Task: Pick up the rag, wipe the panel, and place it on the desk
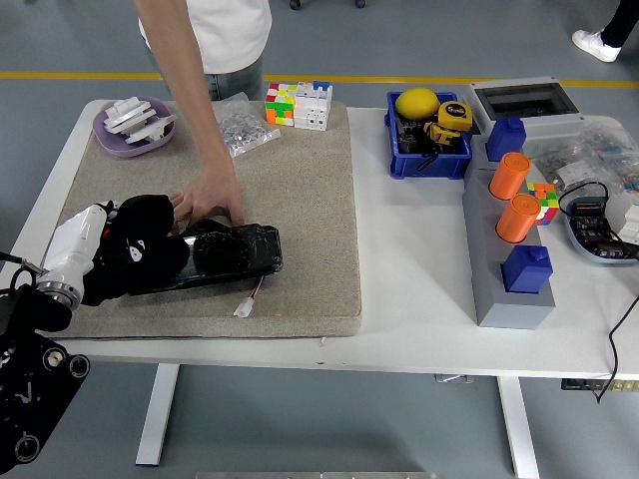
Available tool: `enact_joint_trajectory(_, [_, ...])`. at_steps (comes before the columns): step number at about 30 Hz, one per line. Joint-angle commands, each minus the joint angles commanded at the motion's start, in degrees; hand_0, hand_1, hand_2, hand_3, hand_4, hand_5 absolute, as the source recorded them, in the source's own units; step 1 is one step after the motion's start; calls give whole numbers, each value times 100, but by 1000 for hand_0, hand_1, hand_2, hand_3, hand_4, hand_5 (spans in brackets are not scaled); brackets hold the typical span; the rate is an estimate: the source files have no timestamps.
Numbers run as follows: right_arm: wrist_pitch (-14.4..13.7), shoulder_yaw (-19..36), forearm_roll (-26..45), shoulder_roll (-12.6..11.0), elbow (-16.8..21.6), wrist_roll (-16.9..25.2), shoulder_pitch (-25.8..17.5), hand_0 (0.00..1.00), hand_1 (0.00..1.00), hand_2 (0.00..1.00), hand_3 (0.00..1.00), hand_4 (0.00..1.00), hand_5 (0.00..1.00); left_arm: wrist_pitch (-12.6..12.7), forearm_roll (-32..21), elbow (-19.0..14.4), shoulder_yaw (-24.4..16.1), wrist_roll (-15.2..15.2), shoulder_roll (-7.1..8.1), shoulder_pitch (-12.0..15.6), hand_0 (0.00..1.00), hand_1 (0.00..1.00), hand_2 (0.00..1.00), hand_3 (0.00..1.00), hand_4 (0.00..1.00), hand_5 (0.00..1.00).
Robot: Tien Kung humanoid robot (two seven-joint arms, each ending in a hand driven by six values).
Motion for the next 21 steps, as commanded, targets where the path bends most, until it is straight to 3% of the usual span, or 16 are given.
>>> enact_joint_trajectory(10, [1, -35, 41, -6, 0, 5, 0, 712, 608, 603, 574, 998, 450, 19, 30, -41, -118, 6, 34, 106, 274, 248, 528, 505, 121, 2])
enact_joint_trajectory(21, [8, -39, 42, -2, 0, 7, 24, 713, 609, 603, 575, 998, 450, 37, -51, 21, 235, -5, -62, -111, 268, 239, 523, 497, 98, 2])
